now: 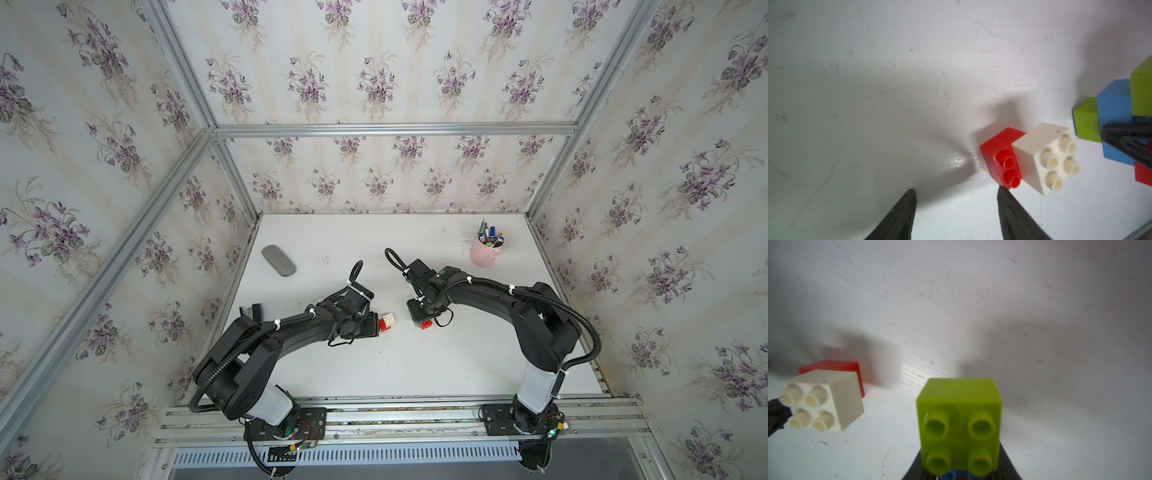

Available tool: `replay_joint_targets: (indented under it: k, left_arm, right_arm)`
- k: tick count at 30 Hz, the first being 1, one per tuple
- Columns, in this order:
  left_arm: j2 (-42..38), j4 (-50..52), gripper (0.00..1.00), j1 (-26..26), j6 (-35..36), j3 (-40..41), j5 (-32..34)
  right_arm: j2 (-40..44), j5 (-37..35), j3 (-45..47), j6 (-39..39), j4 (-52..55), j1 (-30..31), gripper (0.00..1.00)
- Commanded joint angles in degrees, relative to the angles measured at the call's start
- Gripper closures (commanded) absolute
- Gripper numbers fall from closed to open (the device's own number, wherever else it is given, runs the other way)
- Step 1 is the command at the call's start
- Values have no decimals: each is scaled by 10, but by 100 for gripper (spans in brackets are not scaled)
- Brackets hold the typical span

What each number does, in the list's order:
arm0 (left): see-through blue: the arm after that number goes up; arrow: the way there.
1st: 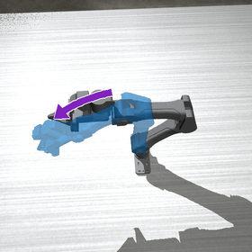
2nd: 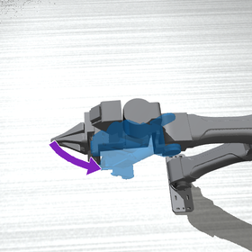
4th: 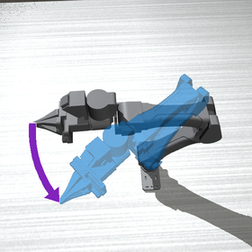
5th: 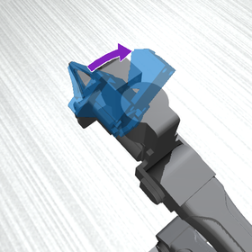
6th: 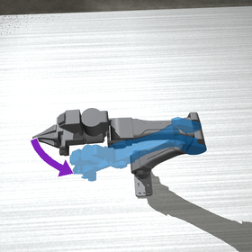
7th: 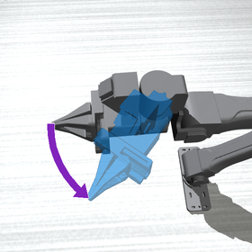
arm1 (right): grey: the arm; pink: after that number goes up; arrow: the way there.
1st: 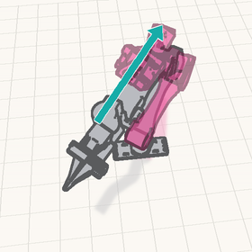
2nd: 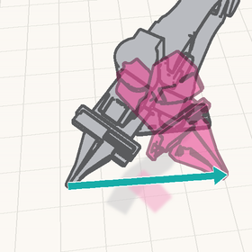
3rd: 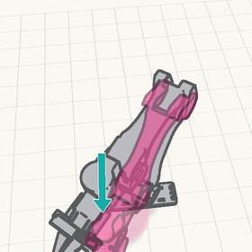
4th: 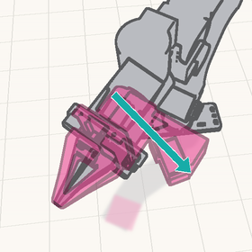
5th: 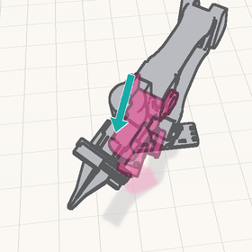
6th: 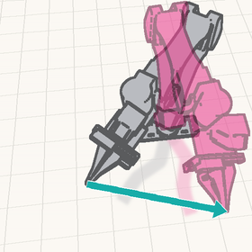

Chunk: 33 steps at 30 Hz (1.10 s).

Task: Assemble the letter y with lego
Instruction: Place the lego brick at the center of the board, then pick up the lego brick from the center of the board.

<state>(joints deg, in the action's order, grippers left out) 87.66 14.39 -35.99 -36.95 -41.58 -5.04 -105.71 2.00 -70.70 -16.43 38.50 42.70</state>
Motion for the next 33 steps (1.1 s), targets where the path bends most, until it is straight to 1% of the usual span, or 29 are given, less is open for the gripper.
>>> replay_joint_targets:
  k: [1, 5, 21, 27, 33]
  left_arm:
    - [5, 49, 35, 0, -5, 8, 6]
    - [2, 37, 35, 1, -5, 12, 5]
    - [2, -15, 35, 10, -9, 30, -9]
    - [19, -15, 36, 10, -7, 35, -14]
    - [12, -15, 36, 11, -6, 47, -11]
  right_arm:
    - [3, 8, -6, -9, 15, 1, 73]
    - [14, 31, -33, -13, 19, 2, 77]
    - [6, 68, -87, -27, 18, 25, 79]
    - [-5, 66, -104, -35, 25, 43, 80]
    - [-16, 60, -115, -43, 33, 54, 81]
